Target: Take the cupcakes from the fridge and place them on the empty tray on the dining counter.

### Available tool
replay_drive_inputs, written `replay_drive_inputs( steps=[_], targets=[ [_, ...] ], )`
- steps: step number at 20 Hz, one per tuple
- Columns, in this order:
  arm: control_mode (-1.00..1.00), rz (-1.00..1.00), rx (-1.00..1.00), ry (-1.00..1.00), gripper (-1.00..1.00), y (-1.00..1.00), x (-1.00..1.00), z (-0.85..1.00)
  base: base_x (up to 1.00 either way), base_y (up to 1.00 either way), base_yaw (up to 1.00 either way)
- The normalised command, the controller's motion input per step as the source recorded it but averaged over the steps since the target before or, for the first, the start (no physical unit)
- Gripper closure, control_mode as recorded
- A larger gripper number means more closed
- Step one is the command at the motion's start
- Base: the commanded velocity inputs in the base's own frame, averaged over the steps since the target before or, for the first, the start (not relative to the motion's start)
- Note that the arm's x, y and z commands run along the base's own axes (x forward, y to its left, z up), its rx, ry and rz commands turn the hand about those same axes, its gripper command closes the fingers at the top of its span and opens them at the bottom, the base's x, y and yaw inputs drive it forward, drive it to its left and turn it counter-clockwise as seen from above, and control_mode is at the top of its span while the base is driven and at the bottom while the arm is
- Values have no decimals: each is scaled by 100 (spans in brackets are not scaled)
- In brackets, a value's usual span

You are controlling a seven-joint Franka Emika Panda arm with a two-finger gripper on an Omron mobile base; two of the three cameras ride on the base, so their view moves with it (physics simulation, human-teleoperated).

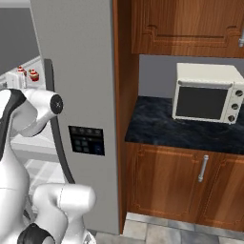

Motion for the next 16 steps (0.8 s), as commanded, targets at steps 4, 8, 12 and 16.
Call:
replay_drive_inputs(
  steps=[4, 8, 12, 16],
  targets=[
    [-100, 12, 0, 2, -100, 49, 26, 0, 0, 0, 0],
    [-100, 11, 0, 1, -100, 46, 23, 0, 0, 0, 0],
    [-100, 12, 0, 0, -100, 48, 2, 0, 0, 0, 0],
    [-100, 13, 0, 0, -100, 49, -1, 0, 0, 0, 0]
  ],
)
